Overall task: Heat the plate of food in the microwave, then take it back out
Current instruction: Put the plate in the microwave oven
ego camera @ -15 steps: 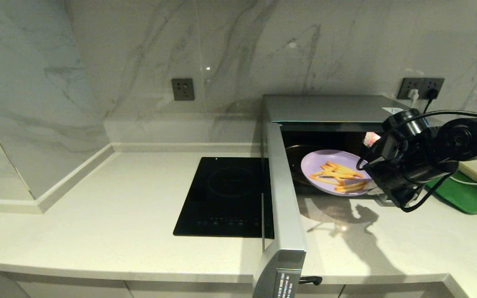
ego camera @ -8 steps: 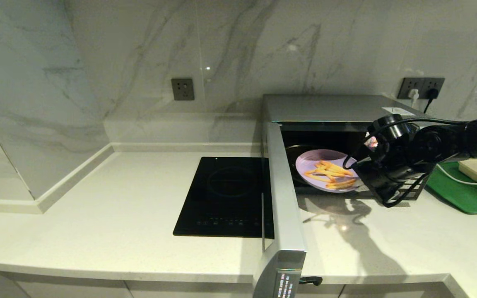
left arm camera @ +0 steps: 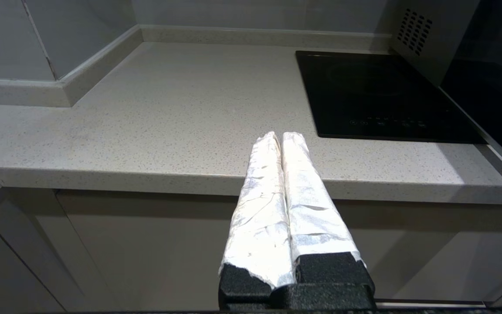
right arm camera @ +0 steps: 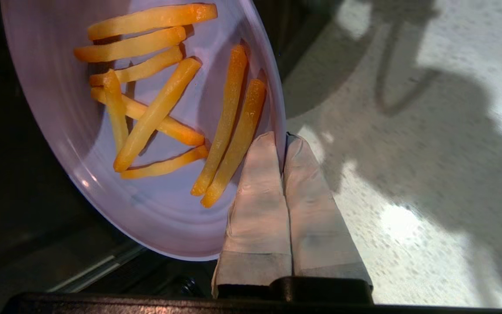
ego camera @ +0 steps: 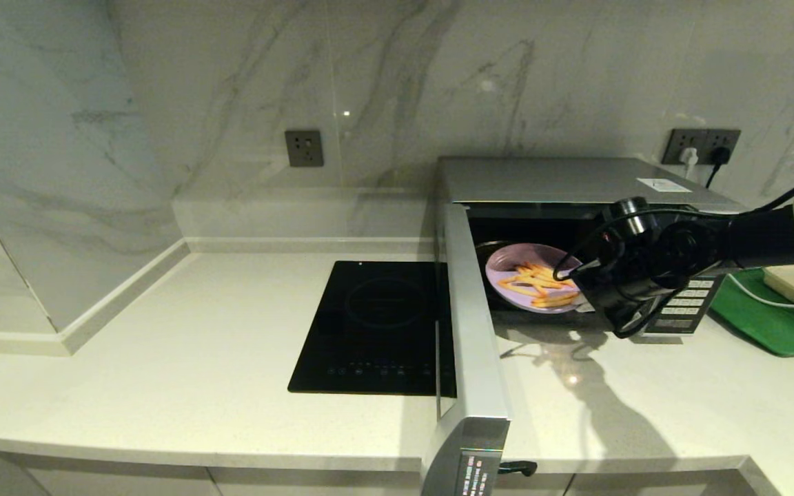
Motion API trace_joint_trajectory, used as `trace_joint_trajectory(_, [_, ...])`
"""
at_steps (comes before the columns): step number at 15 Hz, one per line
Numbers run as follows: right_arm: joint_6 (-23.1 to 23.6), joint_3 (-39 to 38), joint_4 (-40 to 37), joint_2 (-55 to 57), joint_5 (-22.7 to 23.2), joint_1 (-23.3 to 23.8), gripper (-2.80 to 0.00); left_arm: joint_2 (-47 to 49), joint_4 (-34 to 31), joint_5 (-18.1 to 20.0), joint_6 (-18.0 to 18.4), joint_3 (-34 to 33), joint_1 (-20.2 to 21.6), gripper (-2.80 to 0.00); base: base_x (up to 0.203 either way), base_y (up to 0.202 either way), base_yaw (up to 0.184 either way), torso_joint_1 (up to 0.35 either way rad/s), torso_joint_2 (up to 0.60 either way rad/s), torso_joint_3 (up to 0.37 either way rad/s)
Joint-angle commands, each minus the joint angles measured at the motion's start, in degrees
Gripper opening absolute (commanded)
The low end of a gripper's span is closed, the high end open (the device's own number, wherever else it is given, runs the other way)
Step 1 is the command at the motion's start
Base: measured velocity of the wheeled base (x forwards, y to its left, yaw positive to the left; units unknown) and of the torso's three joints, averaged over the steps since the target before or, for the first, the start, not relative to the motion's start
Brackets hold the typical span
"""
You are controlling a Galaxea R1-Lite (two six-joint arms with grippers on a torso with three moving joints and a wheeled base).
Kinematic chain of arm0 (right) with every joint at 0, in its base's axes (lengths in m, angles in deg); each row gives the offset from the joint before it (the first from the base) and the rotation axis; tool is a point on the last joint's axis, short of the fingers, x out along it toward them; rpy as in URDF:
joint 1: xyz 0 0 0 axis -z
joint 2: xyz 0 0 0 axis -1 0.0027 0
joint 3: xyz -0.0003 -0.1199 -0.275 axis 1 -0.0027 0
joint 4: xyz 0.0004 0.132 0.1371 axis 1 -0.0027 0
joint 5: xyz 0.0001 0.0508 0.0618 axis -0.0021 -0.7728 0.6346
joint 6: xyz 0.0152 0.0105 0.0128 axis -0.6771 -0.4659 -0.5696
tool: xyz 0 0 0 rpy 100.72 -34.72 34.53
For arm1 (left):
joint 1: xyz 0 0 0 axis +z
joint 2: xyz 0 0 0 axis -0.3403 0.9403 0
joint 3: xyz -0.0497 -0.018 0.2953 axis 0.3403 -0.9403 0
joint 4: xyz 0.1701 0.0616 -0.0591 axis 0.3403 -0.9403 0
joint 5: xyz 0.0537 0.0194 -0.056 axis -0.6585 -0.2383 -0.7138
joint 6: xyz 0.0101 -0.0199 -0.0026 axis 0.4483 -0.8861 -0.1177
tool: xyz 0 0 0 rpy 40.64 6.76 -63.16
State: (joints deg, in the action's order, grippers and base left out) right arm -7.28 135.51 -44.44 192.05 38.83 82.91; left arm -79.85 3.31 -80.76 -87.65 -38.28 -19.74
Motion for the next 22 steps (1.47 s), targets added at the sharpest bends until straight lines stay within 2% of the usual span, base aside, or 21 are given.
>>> trace_joint_trajectory(1, [-0.4,1.0,0.3,1.0,0.2,-0.1,-2.80,0.0,0.0,-0.1,0.0,0.0,0.0,-2.80,0.000,0.000,0.000,0.000,0.00,0.000])
trace_joint_trajectory(9, [-0.2,8.0,0.0,5.9,0.1,-0.1,-2.80,0.0,0.0,0.0,-0.1,0.0,0.0,-2.80,0.000,0.000,0.000,0.000,0.00,0.000])
trace_joint_trajectory(22, [-0.2,9.9,-0.1,8.2,-0.2,0.1,-2.80,0.0,0.0,0.0,0.0,0.0,0.0,-2.80,0.000,0.000,0.000,0.000,0.00,0.000])
